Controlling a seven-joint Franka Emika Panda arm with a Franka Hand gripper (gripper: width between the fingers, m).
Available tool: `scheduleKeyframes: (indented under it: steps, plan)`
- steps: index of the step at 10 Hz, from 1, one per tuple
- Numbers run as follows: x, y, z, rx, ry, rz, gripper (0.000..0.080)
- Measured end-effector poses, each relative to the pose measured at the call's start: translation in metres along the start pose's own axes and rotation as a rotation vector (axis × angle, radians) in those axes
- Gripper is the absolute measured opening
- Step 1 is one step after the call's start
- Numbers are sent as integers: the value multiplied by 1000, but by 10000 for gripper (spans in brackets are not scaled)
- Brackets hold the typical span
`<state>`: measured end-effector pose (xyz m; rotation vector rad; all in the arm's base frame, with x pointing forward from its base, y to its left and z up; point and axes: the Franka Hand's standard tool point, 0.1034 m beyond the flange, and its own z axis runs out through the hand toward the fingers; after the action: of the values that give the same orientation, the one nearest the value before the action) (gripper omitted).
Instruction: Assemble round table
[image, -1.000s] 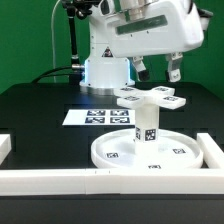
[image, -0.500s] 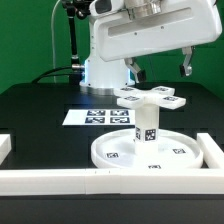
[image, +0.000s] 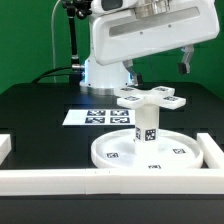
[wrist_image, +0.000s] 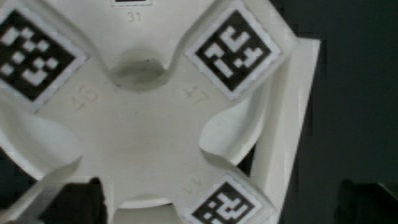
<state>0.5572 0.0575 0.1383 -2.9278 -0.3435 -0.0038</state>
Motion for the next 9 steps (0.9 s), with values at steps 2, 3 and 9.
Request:
scheduleKeyframes:
  steps: [2, 3, 9]
  plan:
    - [1, 1, 0, -19, -8, -126, 649]
    - [1, 3, 0, -20, -10, -210, 649]
    - [-2, 10, 3, -49, -54, -854, 649]
